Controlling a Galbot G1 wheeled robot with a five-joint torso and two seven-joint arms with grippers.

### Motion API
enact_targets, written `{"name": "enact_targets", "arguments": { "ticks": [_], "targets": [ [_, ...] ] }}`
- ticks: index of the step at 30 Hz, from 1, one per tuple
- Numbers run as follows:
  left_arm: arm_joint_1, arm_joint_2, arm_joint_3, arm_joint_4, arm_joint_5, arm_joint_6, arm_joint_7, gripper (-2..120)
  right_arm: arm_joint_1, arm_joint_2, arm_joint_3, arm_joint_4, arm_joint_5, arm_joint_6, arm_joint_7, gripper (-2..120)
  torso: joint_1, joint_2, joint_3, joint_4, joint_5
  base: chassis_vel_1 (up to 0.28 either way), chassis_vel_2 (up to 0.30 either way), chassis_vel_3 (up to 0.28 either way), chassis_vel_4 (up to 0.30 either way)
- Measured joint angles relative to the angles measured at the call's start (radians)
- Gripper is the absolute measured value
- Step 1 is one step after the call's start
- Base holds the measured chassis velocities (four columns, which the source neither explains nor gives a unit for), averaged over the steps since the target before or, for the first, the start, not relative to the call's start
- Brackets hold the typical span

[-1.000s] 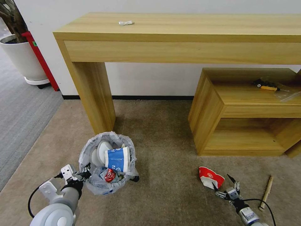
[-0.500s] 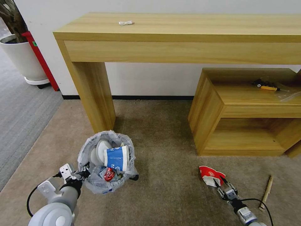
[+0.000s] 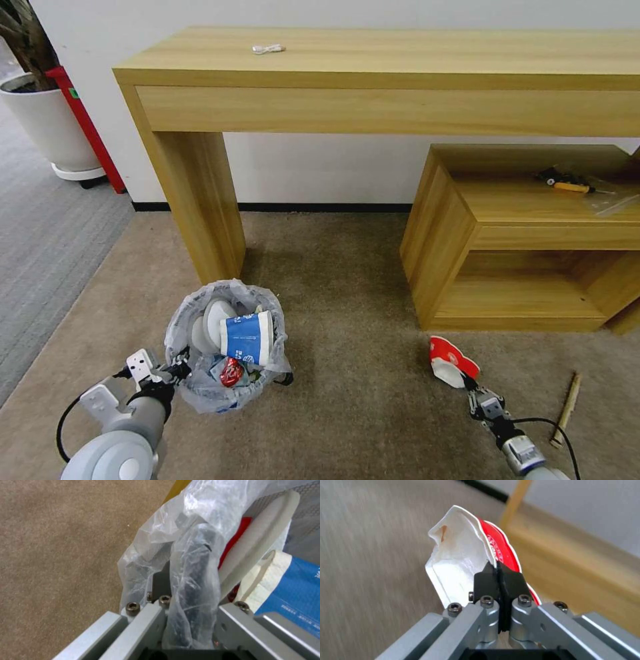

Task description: Pick up the trash bin and place the garbage on the floor into it.

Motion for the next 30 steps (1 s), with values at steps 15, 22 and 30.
{"name": "enact_targets", "arguments": {
  "ticks": [15,22,30],
  "targets": [
    [0.011,0.001,-0.017,0.010,0.004,0.000,-0.001,0,0.098,-0.106,-0.119,0.369,0.041,0.001,-0.034,0,0.000,0.000,0.000,0.0001,0.0000,0.000,0.000,0.000,0.000],
    [0.009,-0.010,-0.018,0.014,0.009,0.000,-0.003,0,0.177,-0.178,-0.161,0.526,0.173,0.002,-0.185,0,0.000,0.000,0.000,0.0001,0.0001,0.000,0.000,0.000,0.000],
    [0.002,-0.024,-0.009,0.023,0.024,0.003,-0.005,0,0.230,-0.229,-0.180,0.684,0.242,0.002,-0.306,0,0.000,0.000,0.000,0.0000,0.0000,0.000,0.000,0.000,0.000]
  ]
}}
